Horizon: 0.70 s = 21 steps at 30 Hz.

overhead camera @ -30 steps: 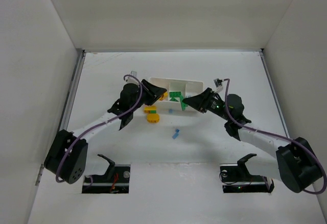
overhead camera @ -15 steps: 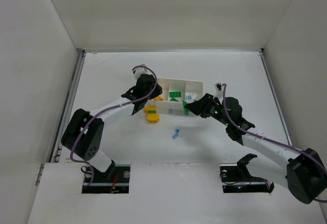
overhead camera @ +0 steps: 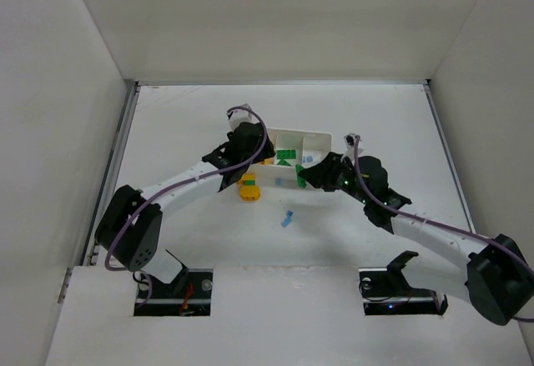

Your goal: Sort the legos into containers by color

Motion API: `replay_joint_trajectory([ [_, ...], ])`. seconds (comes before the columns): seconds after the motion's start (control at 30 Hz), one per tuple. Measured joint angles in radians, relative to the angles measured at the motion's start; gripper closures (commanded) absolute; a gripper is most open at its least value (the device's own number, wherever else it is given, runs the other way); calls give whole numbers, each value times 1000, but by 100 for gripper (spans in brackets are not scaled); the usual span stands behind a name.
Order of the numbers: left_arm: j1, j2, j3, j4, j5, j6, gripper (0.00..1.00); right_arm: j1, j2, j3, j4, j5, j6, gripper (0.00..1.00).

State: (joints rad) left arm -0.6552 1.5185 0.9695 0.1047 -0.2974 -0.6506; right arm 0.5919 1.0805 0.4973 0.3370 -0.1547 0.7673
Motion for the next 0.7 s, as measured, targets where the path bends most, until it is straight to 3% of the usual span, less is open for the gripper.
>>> replay_joint_trajectory([
  [0.23,-103,-84,34,-42,126,-76,47,32,45,34,-16,32,-36,76],
  [0.7,-138,-93,34,-43,269,-157,59,45,53,39,-23,62,-51,76],
])
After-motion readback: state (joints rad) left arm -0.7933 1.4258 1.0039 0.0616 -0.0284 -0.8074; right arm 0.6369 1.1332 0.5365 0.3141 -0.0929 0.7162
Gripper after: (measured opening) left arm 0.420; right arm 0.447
